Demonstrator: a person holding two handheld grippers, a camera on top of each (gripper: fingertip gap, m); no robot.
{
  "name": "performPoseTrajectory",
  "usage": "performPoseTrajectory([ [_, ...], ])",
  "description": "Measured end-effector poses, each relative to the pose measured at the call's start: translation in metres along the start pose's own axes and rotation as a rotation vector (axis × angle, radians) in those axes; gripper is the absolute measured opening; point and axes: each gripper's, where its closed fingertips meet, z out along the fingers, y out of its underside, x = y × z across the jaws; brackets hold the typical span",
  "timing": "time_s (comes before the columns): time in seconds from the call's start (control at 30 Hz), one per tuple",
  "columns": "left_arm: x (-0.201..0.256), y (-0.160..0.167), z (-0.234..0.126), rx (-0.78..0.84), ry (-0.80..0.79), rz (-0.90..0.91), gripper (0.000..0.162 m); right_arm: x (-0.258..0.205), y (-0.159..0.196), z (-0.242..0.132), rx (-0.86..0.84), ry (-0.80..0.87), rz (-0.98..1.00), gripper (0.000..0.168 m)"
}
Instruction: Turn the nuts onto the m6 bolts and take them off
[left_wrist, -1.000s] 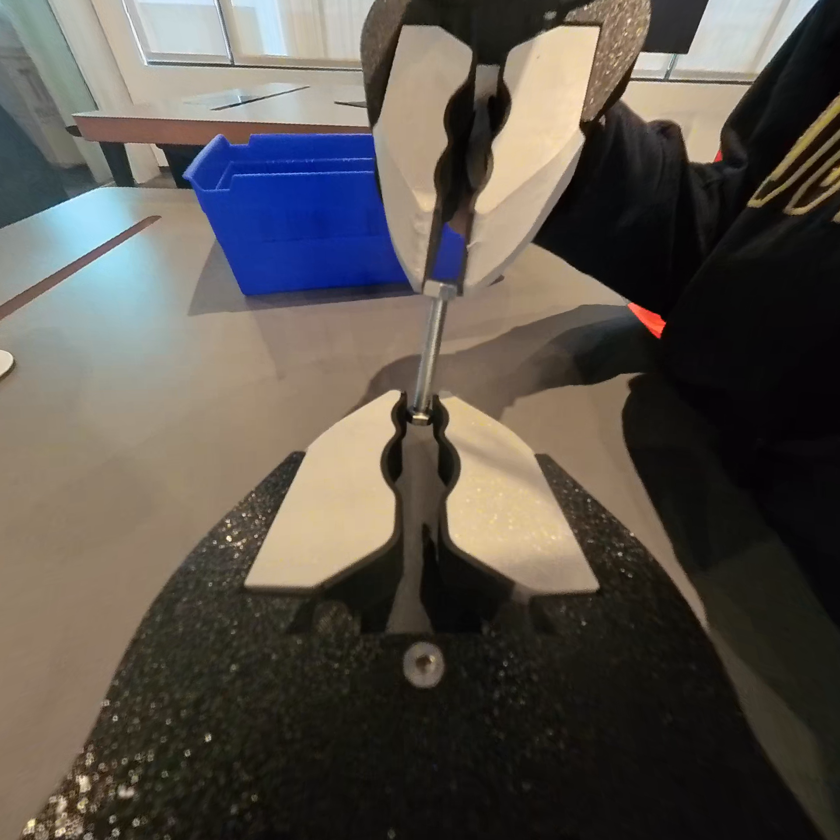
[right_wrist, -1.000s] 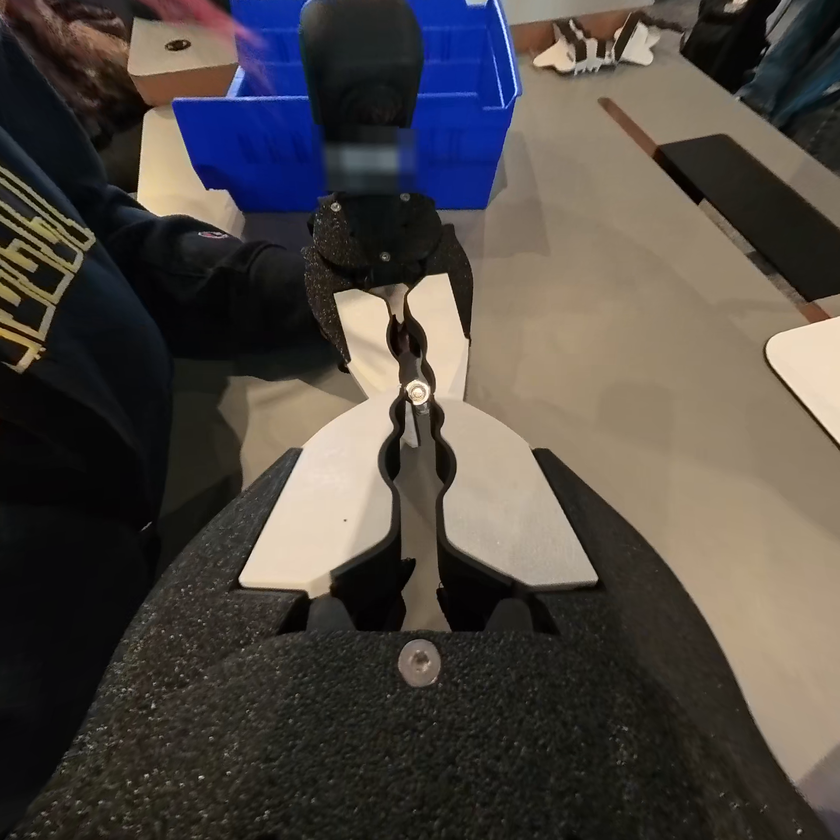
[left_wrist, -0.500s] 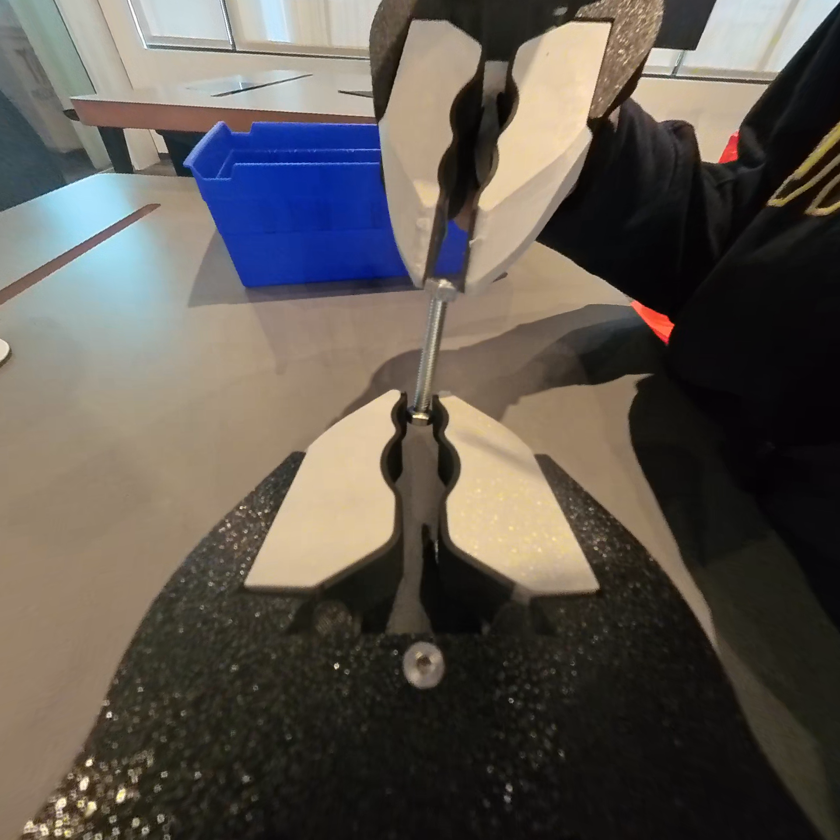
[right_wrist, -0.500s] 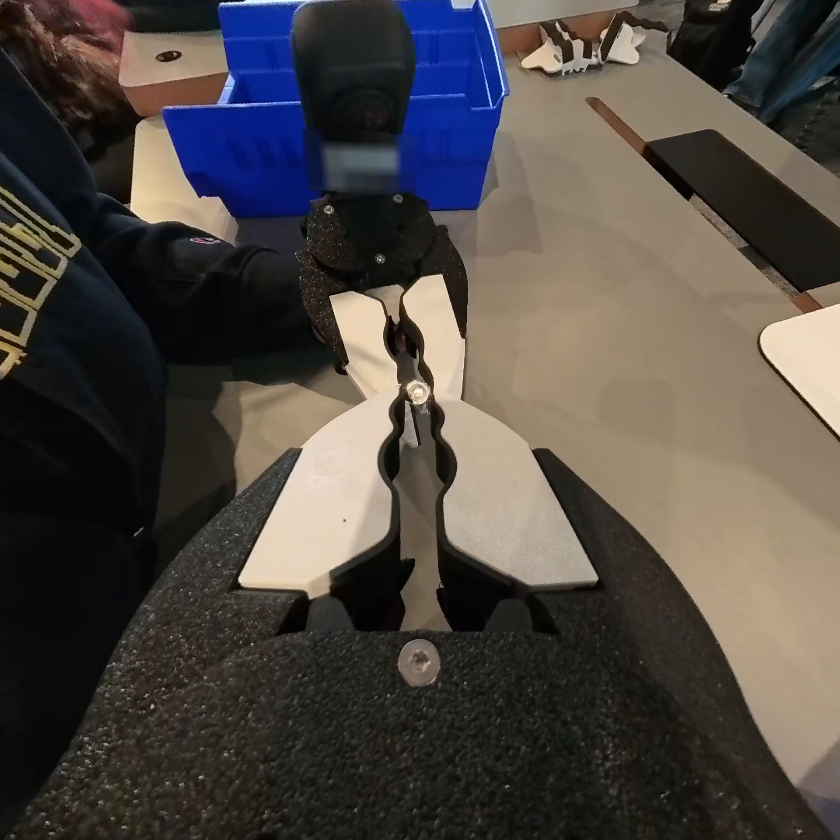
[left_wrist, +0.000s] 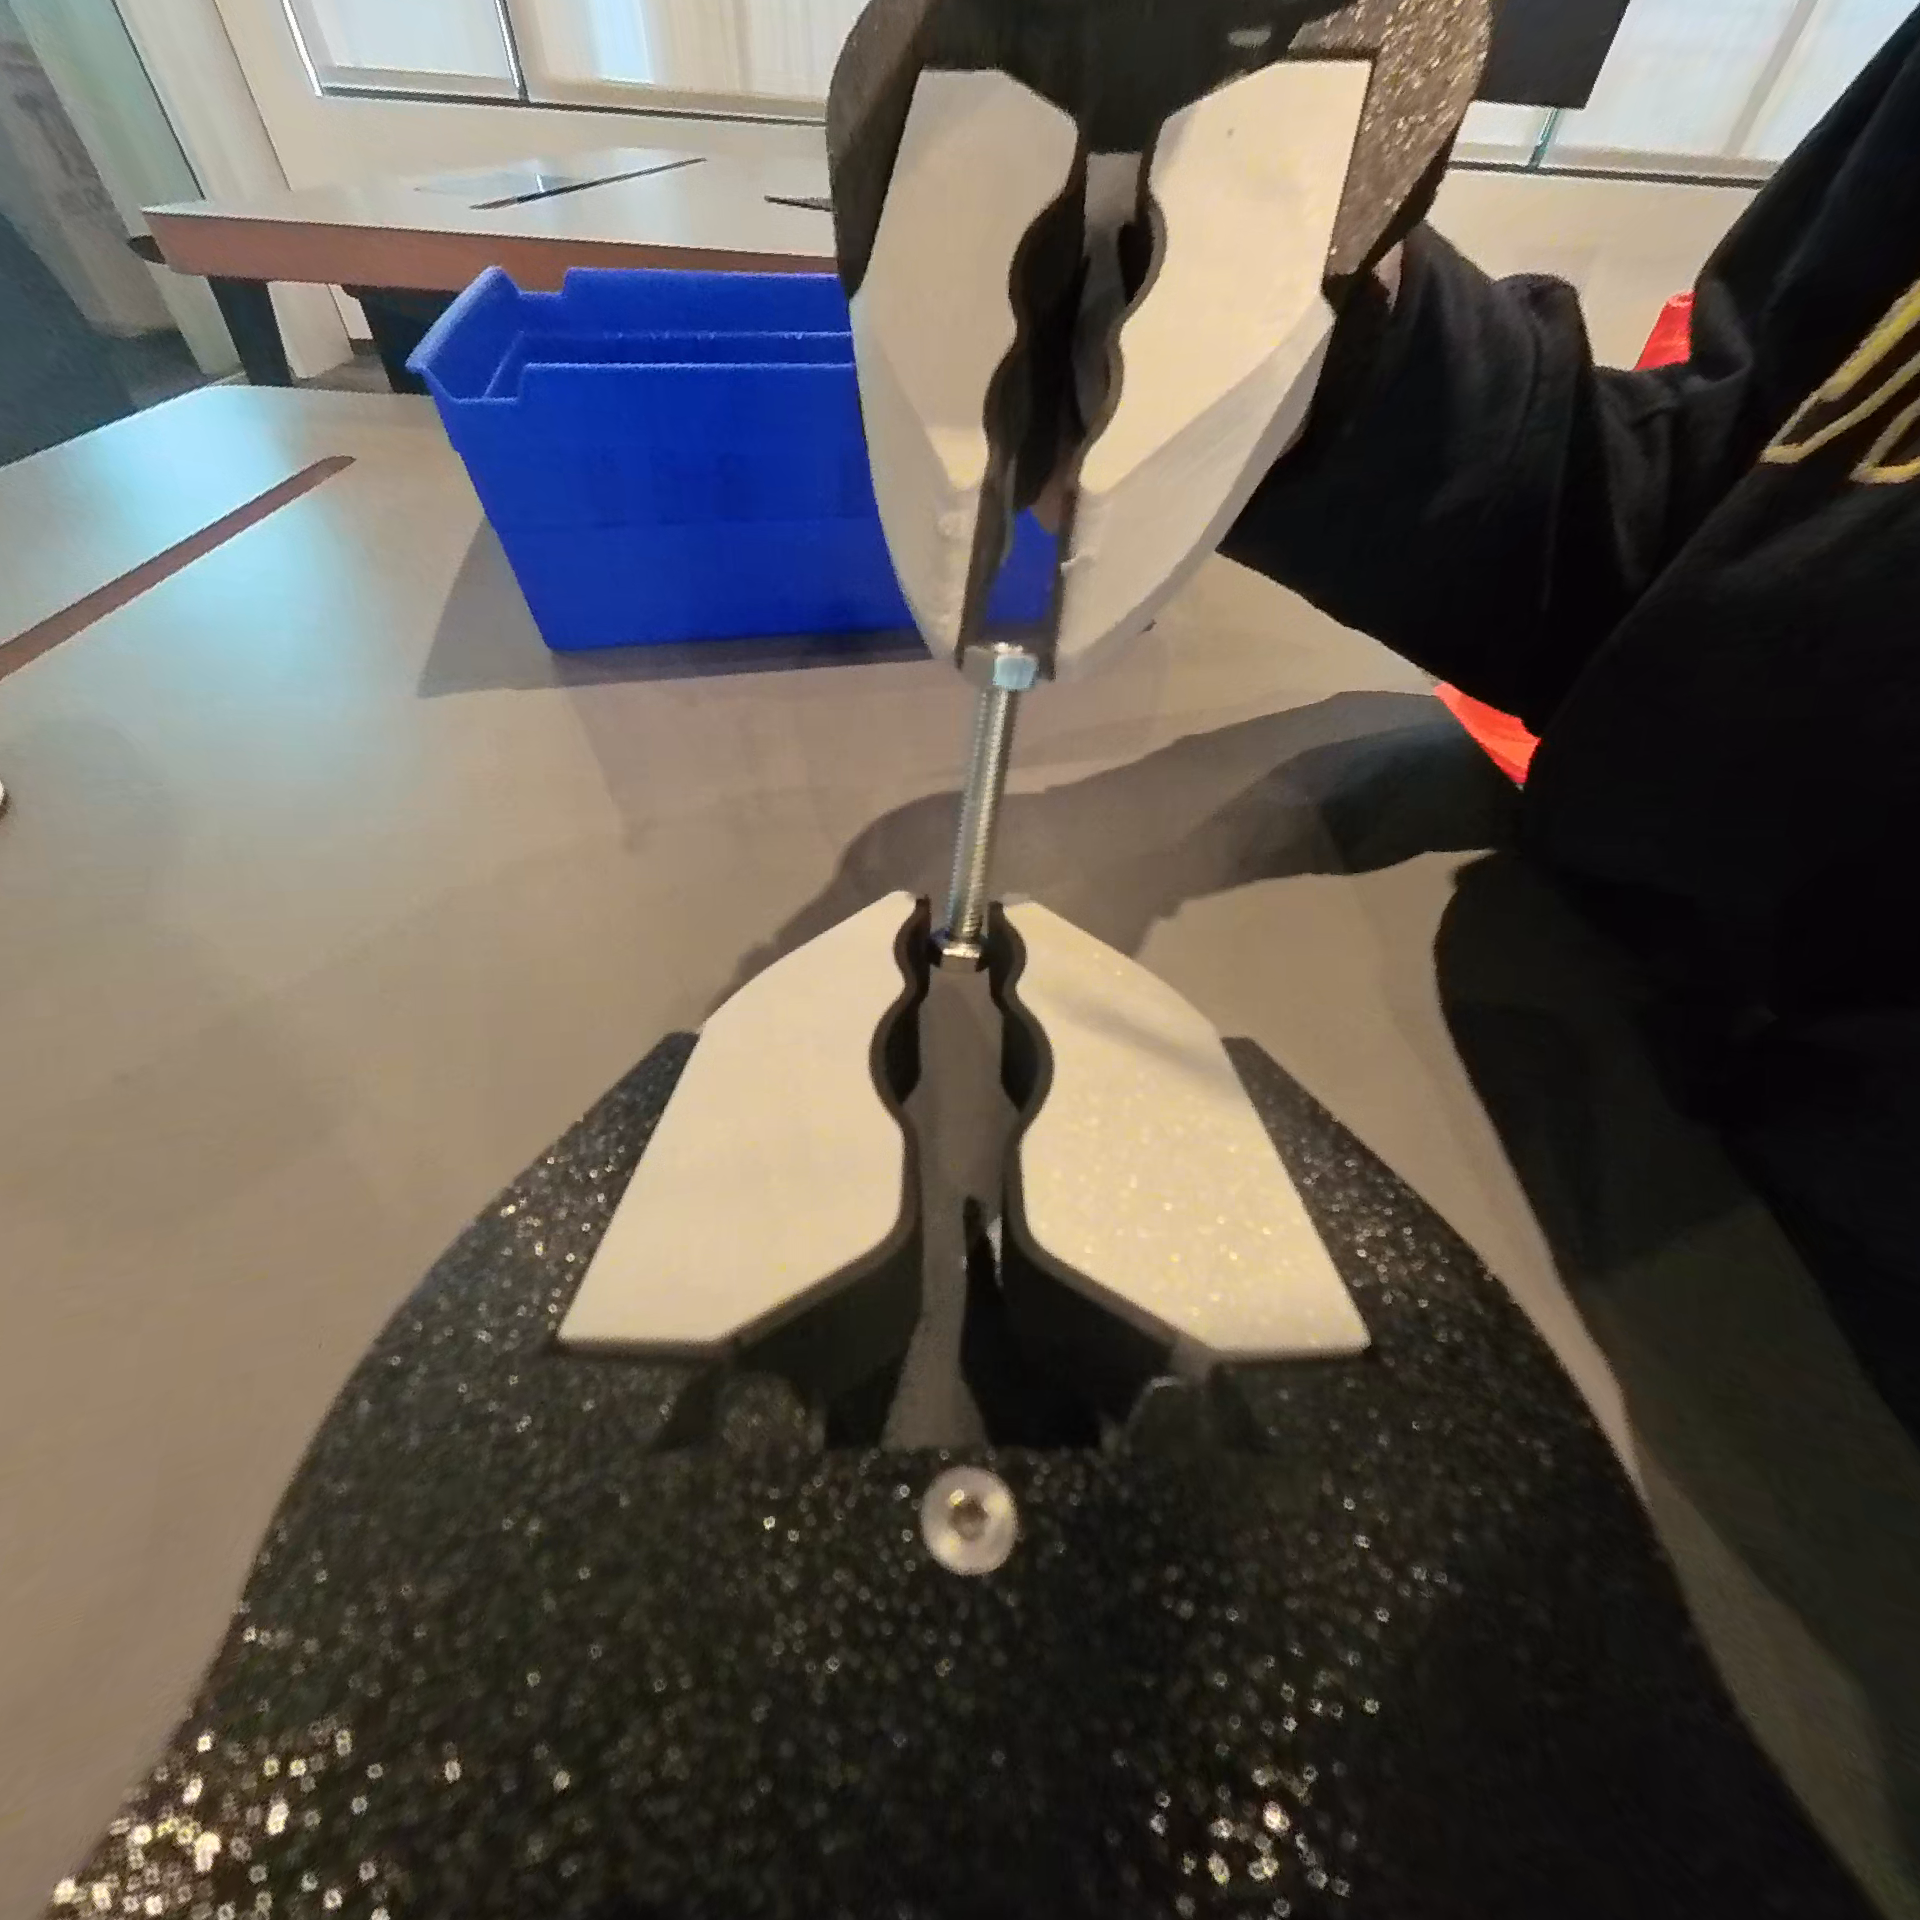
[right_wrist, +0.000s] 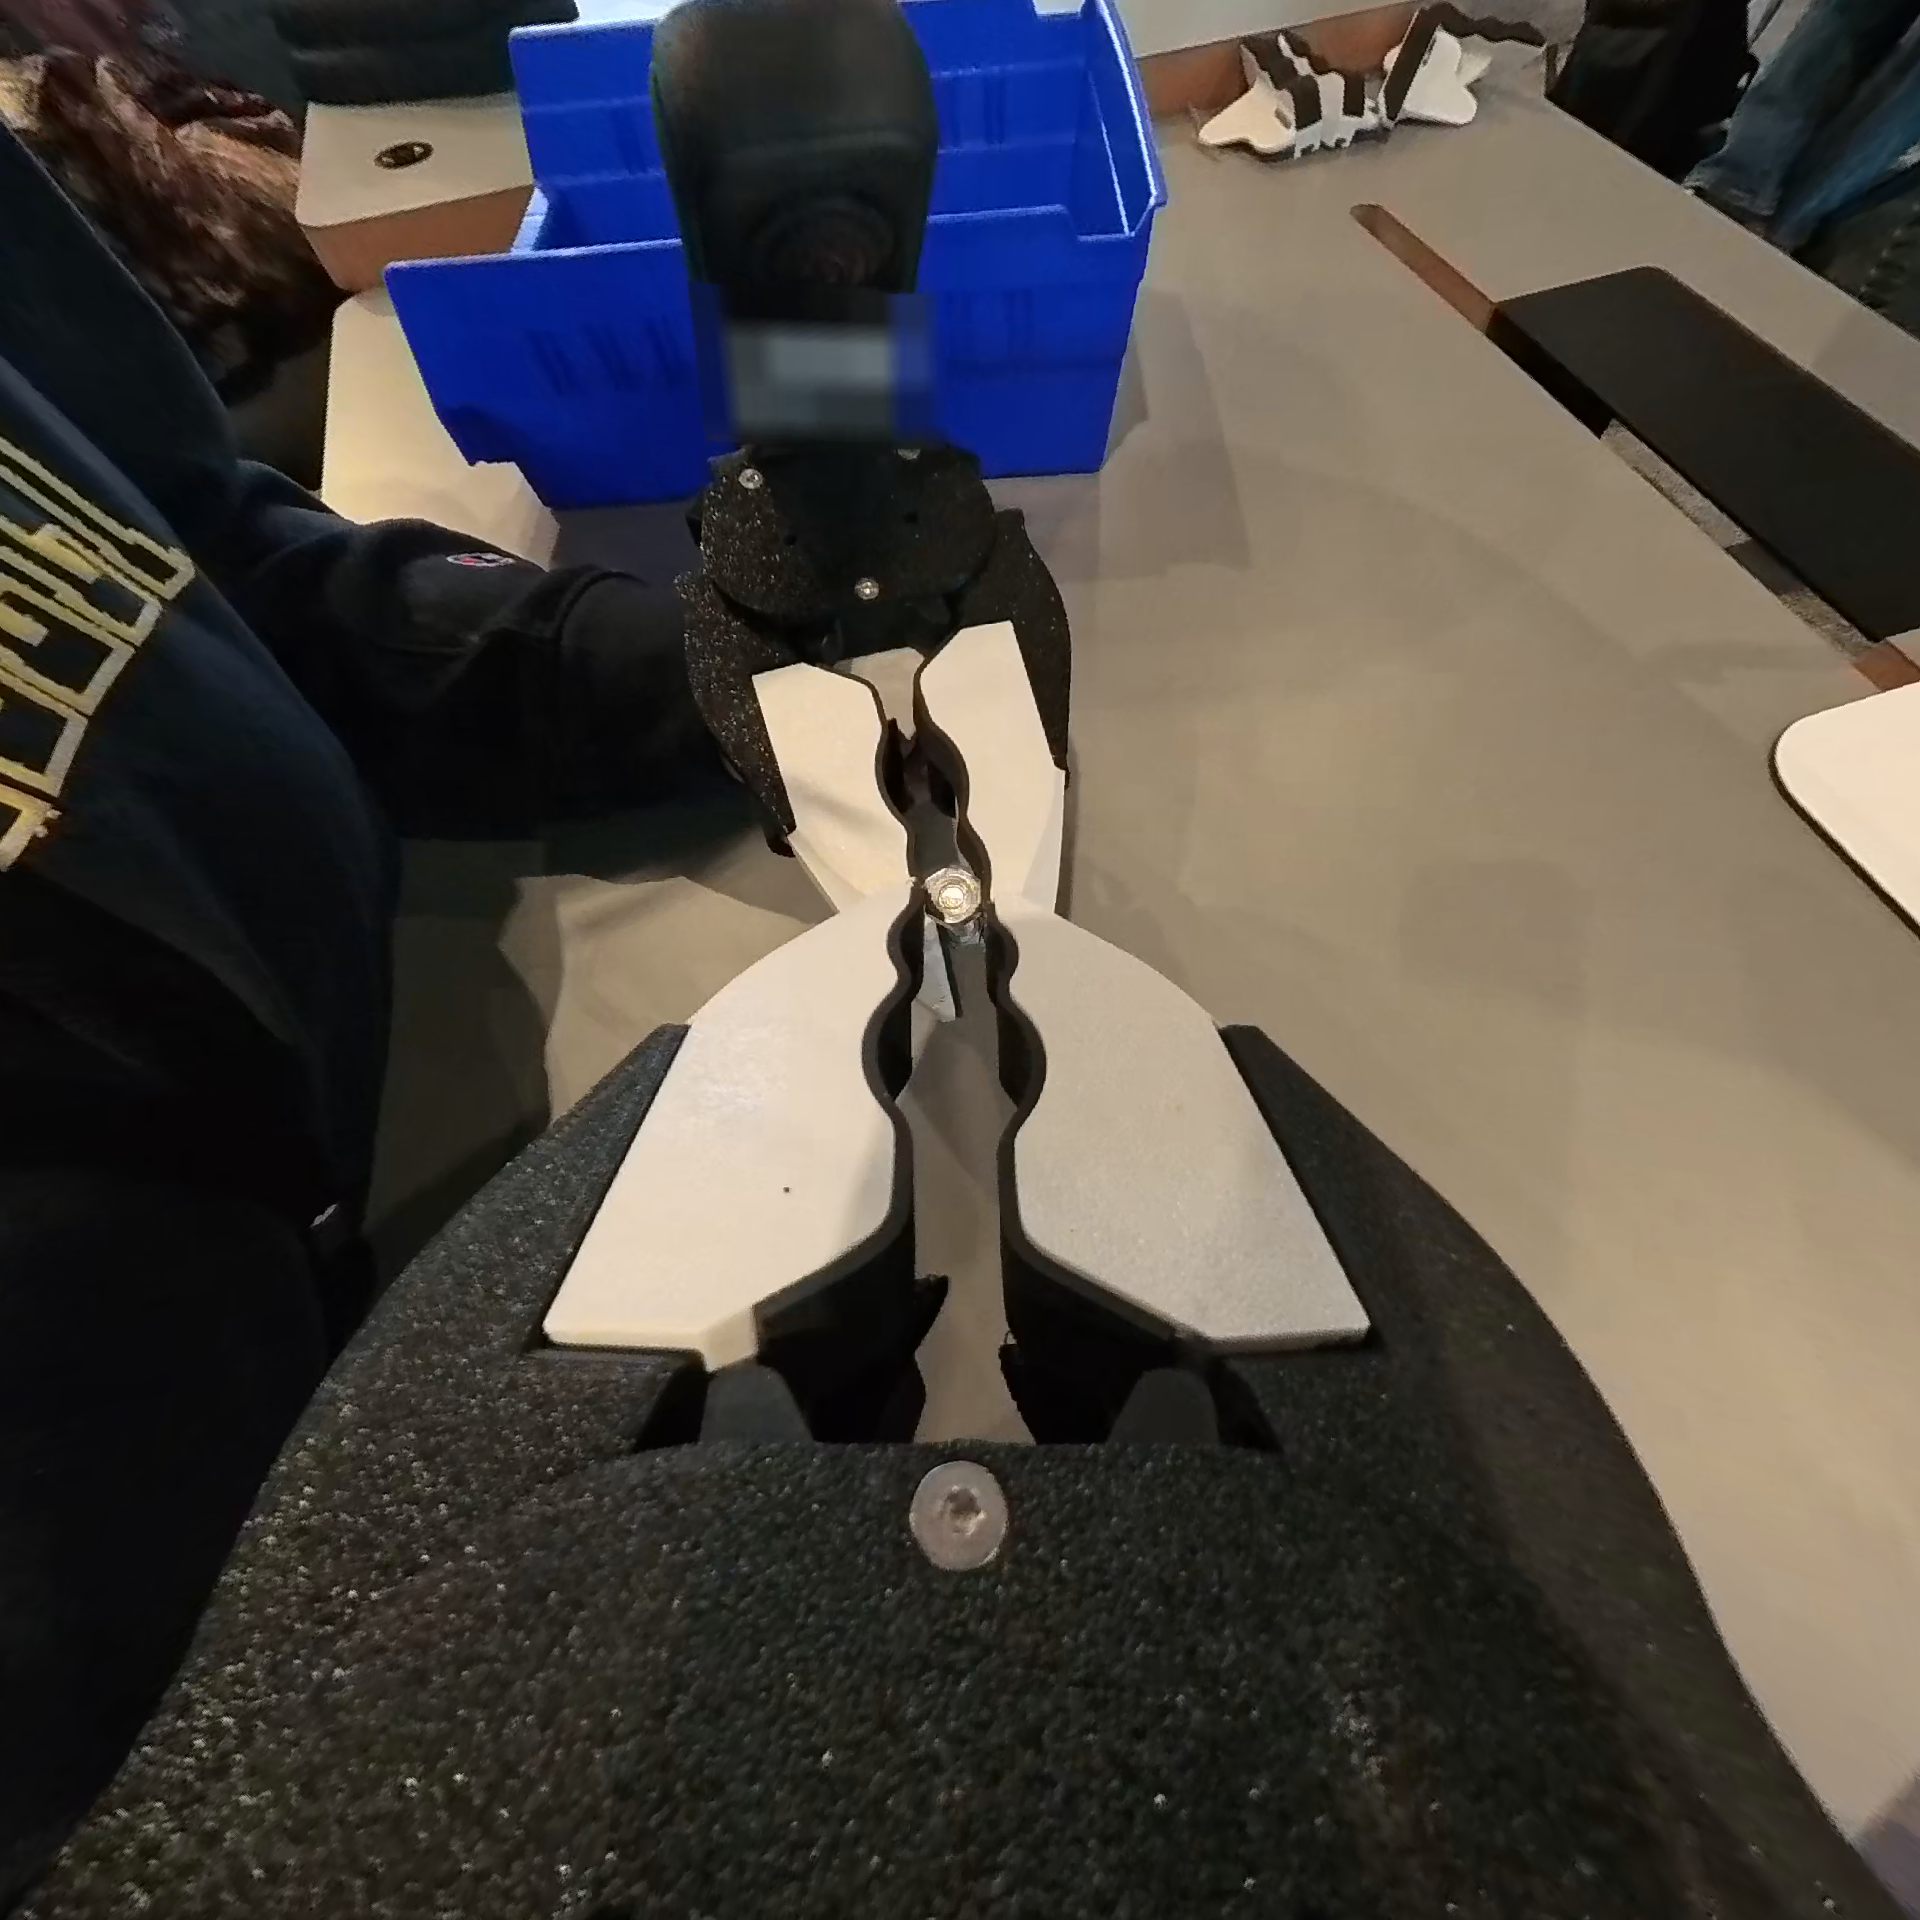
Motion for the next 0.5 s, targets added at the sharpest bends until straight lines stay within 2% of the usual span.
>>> performPoseTrajectory([
  [0.37,-0.0013,-0.0003,0.0009,0.002,-0.005,-0.001,0.01,0.0007,0.0002,-0.001,0.005,0.008,0.005,0.015],
  [0.43,-0.0028,-0.0008,0.0005,0.007,-0.014,-0.006,0.01,0.0025,-0.0006,-0.0032,0.035,0.03,0.011,0.019],
  [0.5,-0.0055,-0.0019,-0.0005,0.018,-0.029,-0.017,0.01,0.006,-0.0059,-0.007,0.139,0.07,0.023,0.026],
])
